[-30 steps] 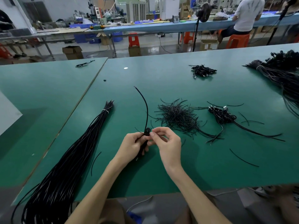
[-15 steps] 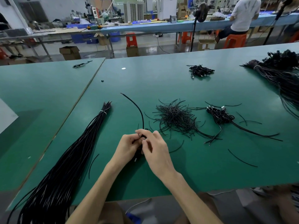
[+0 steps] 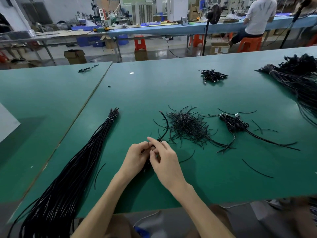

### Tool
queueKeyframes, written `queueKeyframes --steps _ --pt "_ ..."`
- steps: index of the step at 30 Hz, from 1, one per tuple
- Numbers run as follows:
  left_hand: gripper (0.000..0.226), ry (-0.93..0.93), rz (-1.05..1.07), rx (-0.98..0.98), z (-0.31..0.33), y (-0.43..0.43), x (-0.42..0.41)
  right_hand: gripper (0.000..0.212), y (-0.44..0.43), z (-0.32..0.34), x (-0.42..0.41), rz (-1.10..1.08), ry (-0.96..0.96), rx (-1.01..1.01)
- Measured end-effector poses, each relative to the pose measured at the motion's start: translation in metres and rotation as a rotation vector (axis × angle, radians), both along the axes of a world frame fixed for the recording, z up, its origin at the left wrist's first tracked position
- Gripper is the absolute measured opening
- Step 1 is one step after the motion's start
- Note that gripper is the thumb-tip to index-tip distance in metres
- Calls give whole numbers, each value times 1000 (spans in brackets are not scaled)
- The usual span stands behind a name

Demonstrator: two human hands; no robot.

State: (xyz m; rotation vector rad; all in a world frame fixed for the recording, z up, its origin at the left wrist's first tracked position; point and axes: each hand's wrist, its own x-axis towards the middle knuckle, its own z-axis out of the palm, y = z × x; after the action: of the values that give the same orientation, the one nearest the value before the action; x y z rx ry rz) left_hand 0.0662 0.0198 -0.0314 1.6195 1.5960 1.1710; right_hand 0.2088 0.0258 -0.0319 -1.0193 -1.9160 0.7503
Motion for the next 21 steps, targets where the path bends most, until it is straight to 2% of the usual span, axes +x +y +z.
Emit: queueKeyframes --steps 2,5,9,14,21 --pt "29 4 4 -5 1 0 1 49 2 0 1 -10 15 -60" --pt "27 19 9 -10 1 0 0 48 -1 2 1 -17 -40 -29" --pt "23 34 36 10 2 0 2 45 -4 2 -4 -114 -237 58" --pt "19 -51 49 4 5 0 3 73 -8 5 -4 -129 -319 97" --pt "27 -14 26 -9 4 -1 4 90 -10 1 -6 -147 -376 181"
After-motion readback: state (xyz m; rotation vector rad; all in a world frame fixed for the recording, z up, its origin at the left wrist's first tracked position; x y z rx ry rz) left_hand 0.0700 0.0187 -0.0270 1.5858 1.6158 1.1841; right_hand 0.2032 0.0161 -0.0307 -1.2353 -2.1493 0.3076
